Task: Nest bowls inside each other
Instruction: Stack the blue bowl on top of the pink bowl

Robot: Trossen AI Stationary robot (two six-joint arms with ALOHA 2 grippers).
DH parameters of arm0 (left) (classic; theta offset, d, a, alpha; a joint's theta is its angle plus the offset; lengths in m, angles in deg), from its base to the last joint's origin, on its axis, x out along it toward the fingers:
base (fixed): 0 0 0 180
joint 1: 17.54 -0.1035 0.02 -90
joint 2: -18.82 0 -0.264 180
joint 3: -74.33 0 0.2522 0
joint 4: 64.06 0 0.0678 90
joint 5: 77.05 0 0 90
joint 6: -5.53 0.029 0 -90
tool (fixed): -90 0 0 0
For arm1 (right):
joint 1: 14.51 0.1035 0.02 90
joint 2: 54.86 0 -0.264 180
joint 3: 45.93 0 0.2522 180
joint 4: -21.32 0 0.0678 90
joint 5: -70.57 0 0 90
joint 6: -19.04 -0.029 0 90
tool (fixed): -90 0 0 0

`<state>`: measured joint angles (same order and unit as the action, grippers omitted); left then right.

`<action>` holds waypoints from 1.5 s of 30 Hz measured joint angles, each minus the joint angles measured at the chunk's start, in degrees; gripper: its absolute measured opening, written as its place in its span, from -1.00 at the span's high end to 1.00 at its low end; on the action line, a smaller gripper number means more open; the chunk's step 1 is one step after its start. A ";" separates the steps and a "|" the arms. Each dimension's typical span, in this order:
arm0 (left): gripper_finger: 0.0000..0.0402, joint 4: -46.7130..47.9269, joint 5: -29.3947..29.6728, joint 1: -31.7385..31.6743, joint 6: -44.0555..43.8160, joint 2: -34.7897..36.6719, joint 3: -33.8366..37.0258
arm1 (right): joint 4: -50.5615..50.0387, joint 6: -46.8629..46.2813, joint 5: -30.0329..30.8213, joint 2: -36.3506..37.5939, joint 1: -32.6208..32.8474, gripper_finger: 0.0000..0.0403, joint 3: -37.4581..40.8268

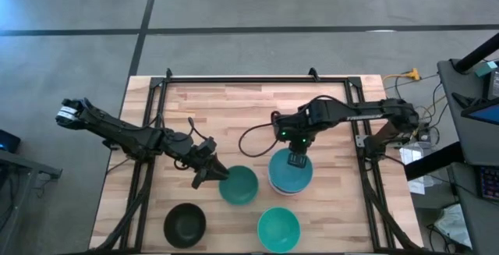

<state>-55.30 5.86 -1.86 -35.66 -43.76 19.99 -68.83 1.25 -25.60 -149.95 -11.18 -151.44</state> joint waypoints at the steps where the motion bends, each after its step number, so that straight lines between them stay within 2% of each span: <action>1: 0.46 0.00 0.01 0.05 0.00 0.00 0.00 | 0.05 0.27 0.00 -0.48 0.00 0.94 0.00; 8: 0.46 -0.02 0.02 0.17 -0.07 0.00 0.00 | 0.23 3.23 0.26 -3.16 0.00 0.94 0.07; 17: 0.46 -0.02 -0.07 0.46 -0.03 0.00 0.02 | 2.54 3.26 0.39 -3.18 0.00 0.94 2.14; 24: 0.46 0.00 -0.09 0.46 0.02 0.00 0.09 | 5.30 -0.04 0.63 -3.00 0.15 0.93 4.84; 45: 0.46 -0.04 -0.33 1.30 -0.23 0.00 0.11 | 6.95 -4.32 -0.36 1.32 0.15 0.93 4.68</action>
<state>-55.34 5.53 -0.56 -35.89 -43.76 20.10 -61.87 -3.07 -25.97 -148.63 -11.02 -146.76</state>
